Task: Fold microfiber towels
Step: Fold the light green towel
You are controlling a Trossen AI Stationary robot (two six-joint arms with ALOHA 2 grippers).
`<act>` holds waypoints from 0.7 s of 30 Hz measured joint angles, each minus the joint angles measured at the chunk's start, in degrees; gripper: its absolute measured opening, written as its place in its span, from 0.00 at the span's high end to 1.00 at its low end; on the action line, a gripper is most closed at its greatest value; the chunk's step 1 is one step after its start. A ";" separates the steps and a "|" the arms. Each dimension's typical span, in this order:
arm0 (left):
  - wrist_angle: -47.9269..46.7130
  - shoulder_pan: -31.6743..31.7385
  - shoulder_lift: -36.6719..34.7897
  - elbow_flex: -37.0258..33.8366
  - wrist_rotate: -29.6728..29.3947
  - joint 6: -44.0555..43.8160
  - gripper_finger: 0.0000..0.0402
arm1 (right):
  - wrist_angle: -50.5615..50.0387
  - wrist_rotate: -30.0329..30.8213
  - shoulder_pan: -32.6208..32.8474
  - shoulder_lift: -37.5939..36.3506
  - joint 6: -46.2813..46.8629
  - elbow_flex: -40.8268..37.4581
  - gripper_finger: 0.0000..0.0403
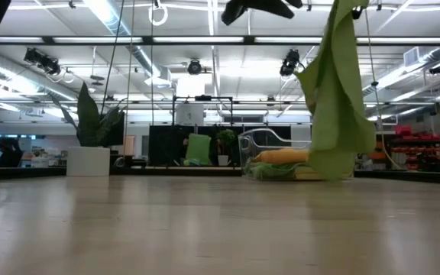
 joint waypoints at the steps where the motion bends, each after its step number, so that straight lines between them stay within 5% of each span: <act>1: 0.17 0.00 0.27 -0.05 0.04 0.01 0.76 | 0.33 0.02 0.00 0.32 -0.15 0.00 1.00; 21: 7.08 0.02 6.76 0.00 0.07 -0.06 0.71 | 5.11 -4.29 0.00 3.74 -1.06 0.00 1.00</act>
